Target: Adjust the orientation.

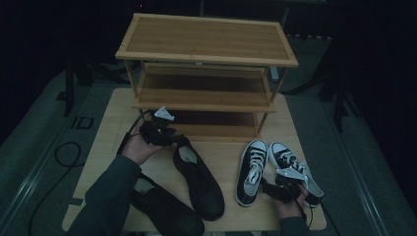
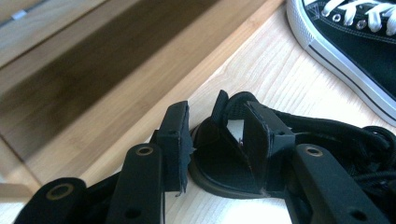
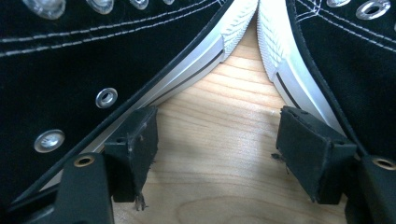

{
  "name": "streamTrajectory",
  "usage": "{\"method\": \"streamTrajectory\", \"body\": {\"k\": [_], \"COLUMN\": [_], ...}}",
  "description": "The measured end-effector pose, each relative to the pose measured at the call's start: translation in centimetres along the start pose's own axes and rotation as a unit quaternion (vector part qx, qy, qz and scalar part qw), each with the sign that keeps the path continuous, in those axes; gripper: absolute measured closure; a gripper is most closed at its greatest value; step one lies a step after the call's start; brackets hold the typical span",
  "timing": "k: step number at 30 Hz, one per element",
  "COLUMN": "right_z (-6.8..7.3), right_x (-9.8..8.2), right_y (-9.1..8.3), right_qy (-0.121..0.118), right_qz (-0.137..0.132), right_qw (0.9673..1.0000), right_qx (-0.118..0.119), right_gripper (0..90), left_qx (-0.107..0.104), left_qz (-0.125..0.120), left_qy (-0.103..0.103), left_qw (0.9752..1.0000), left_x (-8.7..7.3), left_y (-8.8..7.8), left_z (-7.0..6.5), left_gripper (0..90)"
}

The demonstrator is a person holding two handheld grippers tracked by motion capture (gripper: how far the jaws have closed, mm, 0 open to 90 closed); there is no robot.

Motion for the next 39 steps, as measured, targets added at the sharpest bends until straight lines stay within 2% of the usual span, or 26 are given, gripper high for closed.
{"method": "streamTrajectory", "body": {"k": [2, 3, 7, 8, 10, 11, 12, 14, 15, 19, 20, 24, 27, 29, 31, 32, 36, 37, 38, 39], "right_z": [0.0, 0.0, 0.0, 0.0, 0.0, 0.0, 0.0, 0.0, 0.0, 0.0, 0.0, 0.0, 0.0, 0.0, 0.0, 0.0, 0.0, 0.0, 0.0, 0.0], "right_x": [0.0, 0.0, 0.0, 0.0, 0.0, 0.0, 0.0, 0.0, 0.0, 0.0, 0.0, 0.0, 0.0, 0.0, 0.0, 0.0, 0.0, 0.0, 0.0, 0.0], "right_y": [0.0, 0.0, 0.0, 0.0, 0.0, 0.0, 0.0, 0.0, 0.0, 0.0, 0.0, 0.0, 0.0, 0.0, 0.0, 0.0, 0.0, 0.0, 0.0, 0.0], "right_qy": [0.000, 0.000, 0.000, 0.000, 0.000, 0.000, 0.000, 0.000, 0.000, 0.000, 0.000, 0.000, -0.001, 0.000, -0.001, -0.001, -0.001, -0.001, -0.001, 0.000], "right_qz": [0.000, 0.000, 0.000, 0.000, 0.000, 0.000, 0.000, 0.000, 0.000, 0.000, 0.000, 0.000, 0.000, 0.000, 0.000, 0.000, 0.000, 0.000, 0.000, 0.000], "right_qw": [1.0000, 1.0000, 1.0000, 1.0000, 1.0000, 1.0000, 1.0000, 1.0000, 1.0000, 1.0000, 1.0000, 1.0000, 1.0000, 1.0000, 1.0000, 1.0000, 1.0000, 1.0000, 1.0000, 1.0000], "right_qx": [0.000, 0.000, 0.000, 0.000, 0.000, 0.000, 0.000, 0.000, 0.000, 0.000, 0.000, 0.000, 0.000, 0.001, 0.000, 0.001, 0.000, 0.000, 0.000, 0.000], "right_gripper": [29.0, 29.0, 29.0, 29.0, 29.0, 29.0, 29.0, 29.0, 29.0, 29.1, 29.0, 29.0, 29.0, 29.0, 29.0, 29.0, 29.0, 29.0, 29.0, 29.0], "left_qx": [0.000, 0.008, 0.003, 0.005, 0.010, 0.000, -0.005, -0.003, -0.003, -0.003, 0.014, 0.024, 0.039, 0.053, 0.057, 0.072, 0.099, 0.099, 0.111, 0.118], "left_qz": [0.007, 0.016, 0.027, 0.039, 0.045, 0.048, 0.048, 0.049, 0.049, 0.051, 0.053, 0.050, 0.045, 0.038, 0.036, 0.029, 0.016, 0.016, 0.010, 0.010], "left_qy": [0.006, 0.006, 0.004, 0.011, 0.013, 0.012, 0.012, 0.010, 0.008, 0.003, -0.003, -0.031, -0.059, -0.079, -0.085, -0.103, -0.144, -0.144, -0.160, -0.163], "left_qw": [1.0000, 0.9998, 0.9996, 0.9992, 0.9988, 0.9988, 0.9988, 0.9987, 0.9988, 0.9987, 0.9985, 0.9980, 0.9964, 0.9947, 0.9941, 0.9916, 0.9845, 0.9845, 0.9809, 0.9794], "left_x": [0.1, 0.1, 0.1, 0.0, -0.1, -0.1, -0.1, -0.1, -0.1, -0.3, -0.5, -1.6, -2.6, -3.6, -3.9, -5.0, -7.5, -7.5, -8.5, -8.9], "left_y": [0.5, 1.0, 1.9, 2.4, 2.8, 2.9, 2.9, 2.8, 2.8, 2.6, 2.3, 1.2, 0.1, -0.9, -1.2, -2.3, -4.3, -4.3, -5.3, -5.7], "left_z": [-0.1, -0.1, -0.2, -0.2, -0.3, -0.4, -0.5, -0.5, -0.5, -0.2, 0.4, 2.0, 3.3, 4.3, 4.6, 5.7, 7.6, 7.6, 8.2, 8.4], "left_gripper": [60.5, 60.1, 59.9, 60.0, 65.1, 68.4, 76.1, 79.0, 83.5, 84.5, 84.5, 84.7, 84.7, 84.6, 84.6, 84.6, 84.6, 84.6, 84.6, 84.6]}}
Point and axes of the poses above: each handheld gripper's, and its own axes: y roughly forward along the jaws, x roughly out of its top, z roughly to its left, the point moved 6 cm from there along y, roughly forward along the jaws, and after that the axes turned 4 degrees about -z, right-handed, at the moved point
